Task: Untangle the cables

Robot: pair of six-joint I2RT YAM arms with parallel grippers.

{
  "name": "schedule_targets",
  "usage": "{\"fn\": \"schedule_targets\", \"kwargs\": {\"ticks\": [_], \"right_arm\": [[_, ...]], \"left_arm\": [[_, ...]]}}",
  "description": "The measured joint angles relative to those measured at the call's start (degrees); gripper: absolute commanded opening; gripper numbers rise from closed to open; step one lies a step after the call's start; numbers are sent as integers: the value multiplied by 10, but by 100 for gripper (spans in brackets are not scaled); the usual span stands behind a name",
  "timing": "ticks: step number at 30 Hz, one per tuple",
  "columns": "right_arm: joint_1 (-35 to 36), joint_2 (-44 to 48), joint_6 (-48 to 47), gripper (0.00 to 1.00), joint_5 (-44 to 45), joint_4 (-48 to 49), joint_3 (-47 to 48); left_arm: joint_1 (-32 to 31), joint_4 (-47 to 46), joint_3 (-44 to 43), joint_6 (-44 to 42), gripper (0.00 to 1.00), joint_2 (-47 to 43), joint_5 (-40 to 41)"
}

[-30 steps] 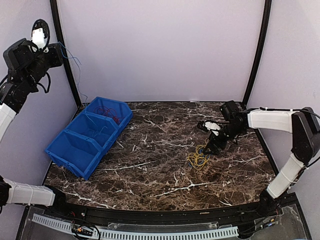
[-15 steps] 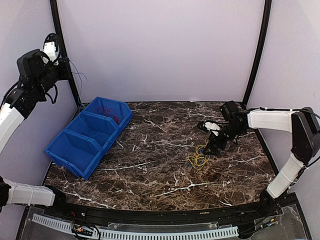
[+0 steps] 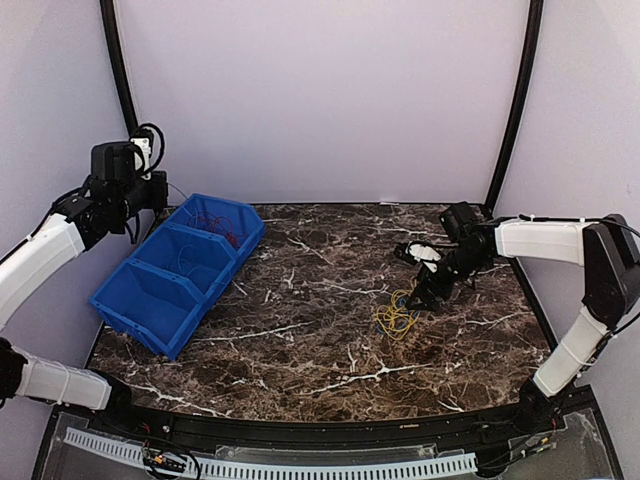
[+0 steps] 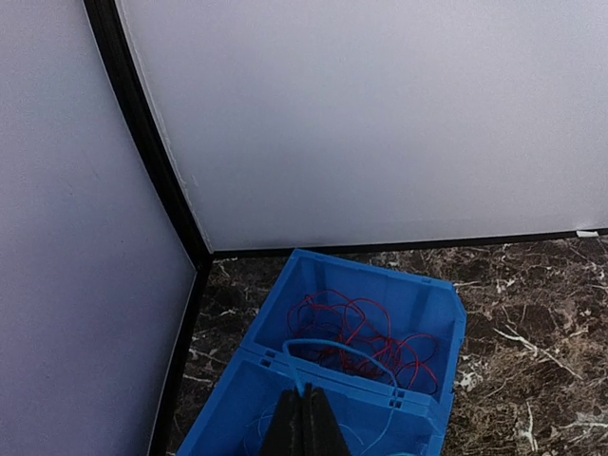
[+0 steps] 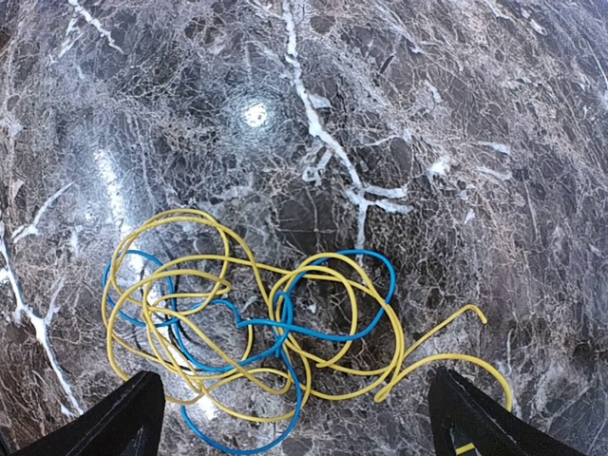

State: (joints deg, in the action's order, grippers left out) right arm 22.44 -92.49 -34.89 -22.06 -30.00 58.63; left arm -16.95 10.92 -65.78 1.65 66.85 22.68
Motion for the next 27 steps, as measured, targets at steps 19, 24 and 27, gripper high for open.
{"fn": "schedule_targets", "kwargs": {"ticks": [19, 24, 27], "right_arm": [[0, -7, -2, 99, -9, -5, 0], [0, -7, -4, 99, -9, -5, 0], [0, -7, -4, 99, -9, -5, 0]], "left_arm": [[71, 76, 53, 73, 0, 155, -11], [83, 81, 53, 85, 7, 203, -45], [86, 80, 53, 90, 20, 207, -57]]}}
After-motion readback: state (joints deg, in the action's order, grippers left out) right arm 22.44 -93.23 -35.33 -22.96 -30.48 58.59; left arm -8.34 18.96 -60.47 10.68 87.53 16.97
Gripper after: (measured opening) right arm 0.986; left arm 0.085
